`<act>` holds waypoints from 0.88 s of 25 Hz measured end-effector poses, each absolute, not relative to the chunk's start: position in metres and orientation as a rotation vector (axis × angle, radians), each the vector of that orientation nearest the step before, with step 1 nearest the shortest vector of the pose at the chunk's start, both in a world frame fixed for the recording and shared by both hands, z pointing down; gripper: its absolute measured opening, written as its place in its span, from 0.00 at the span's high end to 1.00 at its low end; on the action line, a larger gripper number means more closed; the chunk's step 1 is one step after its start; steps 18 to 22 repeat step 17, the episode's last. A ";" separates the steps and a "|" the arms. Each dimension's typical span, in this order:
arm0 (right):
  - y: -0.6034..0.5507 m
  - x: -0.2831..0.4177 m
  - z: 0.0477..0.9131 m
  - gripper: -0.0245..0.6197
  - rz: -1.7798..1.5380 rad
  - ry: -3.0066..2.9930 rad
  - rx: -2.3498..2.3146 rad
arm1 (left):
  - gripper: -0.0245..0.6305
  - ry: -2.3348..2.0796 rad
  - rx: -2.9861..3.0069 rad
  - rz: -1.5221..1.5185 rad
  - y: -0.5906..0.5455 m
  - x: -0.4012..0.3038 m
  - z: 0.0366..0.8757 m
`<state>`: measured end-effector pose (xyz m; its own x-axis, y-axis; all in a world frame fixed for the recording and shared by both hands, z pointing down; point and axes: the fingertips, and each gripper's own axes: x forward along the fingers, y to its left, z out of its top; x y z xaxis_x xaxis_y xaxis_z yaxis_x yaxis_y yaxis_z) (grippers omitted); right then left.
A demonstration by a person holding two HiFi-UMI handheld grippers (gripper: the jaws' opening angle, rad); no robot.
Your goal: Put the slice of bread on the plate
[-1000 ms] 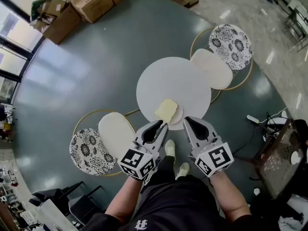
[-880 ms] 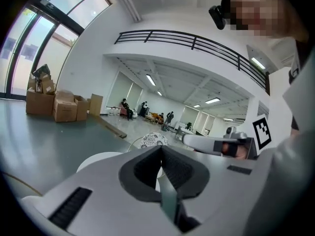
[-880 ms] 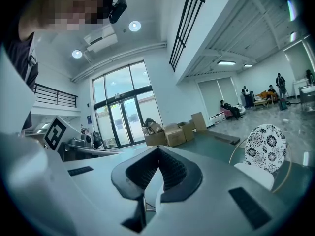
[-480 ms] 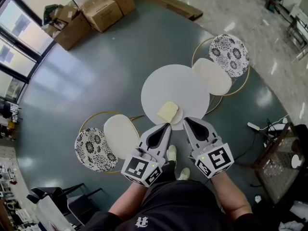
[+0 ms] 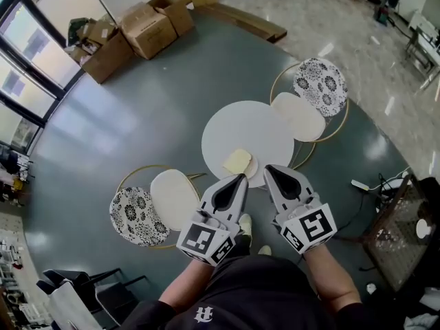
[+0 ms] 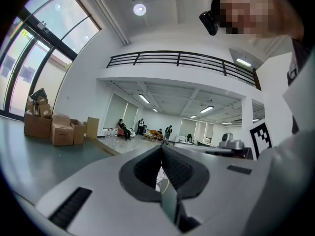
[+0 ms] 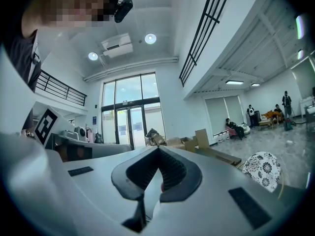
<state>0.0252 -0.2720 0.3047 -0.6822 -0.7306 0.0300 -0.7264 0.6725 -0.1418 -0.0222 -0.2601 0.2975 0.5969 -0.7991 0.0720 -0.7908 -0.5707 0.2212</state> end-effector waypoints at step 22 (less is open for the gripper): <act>-0.216 0.035 0.287 0.96 -0.108 2.838 -1.269 | 0.95 -1.307 2.649 -0.078 -0.208 -0.008 0.283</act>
